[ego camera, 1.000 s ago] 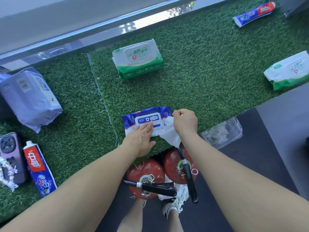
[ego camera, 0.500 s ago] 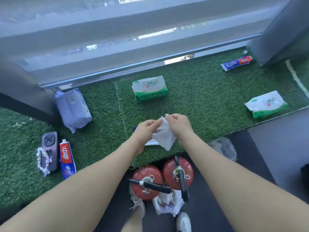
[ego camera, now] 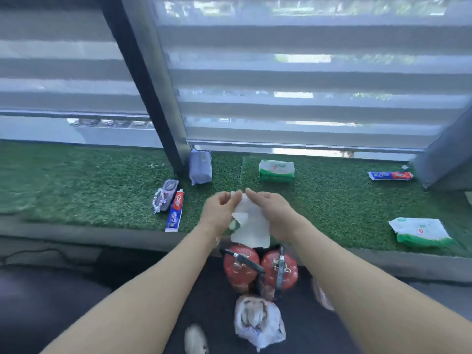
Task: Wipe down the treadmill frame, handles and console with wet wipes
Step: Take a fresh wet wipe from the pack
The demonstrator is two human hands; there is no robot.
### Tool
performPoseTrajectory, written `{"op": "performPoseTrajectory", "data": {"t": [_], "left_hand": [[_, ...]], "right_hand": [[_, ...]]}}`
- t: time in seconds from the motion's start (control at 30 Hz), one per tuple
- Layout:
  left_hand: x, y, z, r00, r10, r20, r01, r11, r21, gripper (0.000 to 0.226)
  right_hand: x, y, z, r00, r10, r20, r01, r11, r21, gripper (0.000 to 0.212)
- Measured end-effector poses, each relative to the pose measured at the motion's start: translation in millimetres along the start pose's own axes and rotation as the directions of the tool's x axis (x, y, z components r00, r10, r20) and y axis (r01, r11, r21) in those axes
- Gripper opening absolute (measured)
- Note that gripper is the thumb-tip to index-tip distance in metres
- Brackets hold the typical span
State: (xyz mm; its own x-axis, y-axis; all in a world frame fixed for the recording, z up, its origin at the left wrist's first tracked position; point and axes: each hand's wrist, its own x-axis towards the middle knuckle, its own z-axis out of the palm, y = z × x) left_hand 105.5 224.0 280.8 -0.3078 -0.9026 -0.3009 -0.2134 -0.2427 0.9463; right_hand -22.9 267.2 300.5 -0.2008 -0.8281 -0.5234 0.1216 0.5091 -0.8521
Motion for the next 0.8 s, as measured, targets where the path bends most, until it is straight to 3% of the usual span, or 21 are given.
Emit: {"op": "performPoseTrajectory", "data": {"t": [0.13, 0.23, 0.4, 0.5, 0.6, 0.73, 0.8], "left_hand": [[-58.0, 42.6, -52.0, 0.970, 0.073, -0.234, -0.066, 0.997, 0.038, 0.032], [-105.0, 65.8, -88.7, 0.958, 0.108, -0.267, -0.086, 0.992, 0.091, 0.029], [-196.3, 83.3, -135.6, 0.976, 0.139, -0.171, -0.116, 0.984, 0.137, 0.034], [-253.9, 70.5, -171.9, 0.993, 0.078, -0.088, -0.067, 0.991, 0.118, 0.062], [-310.2, 57.1, -209.6, 0.997, 0.034, -0.073, -0.023, 0.990, 0.142, 0.068], [-380.9, 50.4, -245.9, 0.995, -0.055, 0.085, 0.054, 0.998, 0.014, 0.083], [-416.3, 49.1, -257.5, 0.984, -0.071, 0.162, 0.080, 0.996, -0.050, 0.058]], "right_hand": [[-77.3, -26.3, 37.7, 0.978, -0.111, 0.179, 0.136, 0.981, -0.137, 0.035], [-126.3, -44.6, 71.2, 0.955, -0.139, 0.261, 0.188, 0.966, -0.175, 0.031], [-200.3, -38.5, 130.3, 0.906, -0.028, 0.423, 0.093, 0.987, -0.133, 0.035], [-241.4, -14.2, 170.7, 0.883, -0.080, 0.462, 0.055, 0.996, 0.067, 0.039], [-283.1, 9.8, 208.9, 0.867, -0.115, 0.484, 0.014, 0.978, 0.208, 0.054], [-342.6, 24.2, 235.3, 0.854, -0.103, 0.511, 0.016, 0.985, 0.171, 0.028], [-369.8, 24.4, 238.5, 0.873, -0.080, 0.481, 0.092, 0.996, -0.001, 0.027]]}}
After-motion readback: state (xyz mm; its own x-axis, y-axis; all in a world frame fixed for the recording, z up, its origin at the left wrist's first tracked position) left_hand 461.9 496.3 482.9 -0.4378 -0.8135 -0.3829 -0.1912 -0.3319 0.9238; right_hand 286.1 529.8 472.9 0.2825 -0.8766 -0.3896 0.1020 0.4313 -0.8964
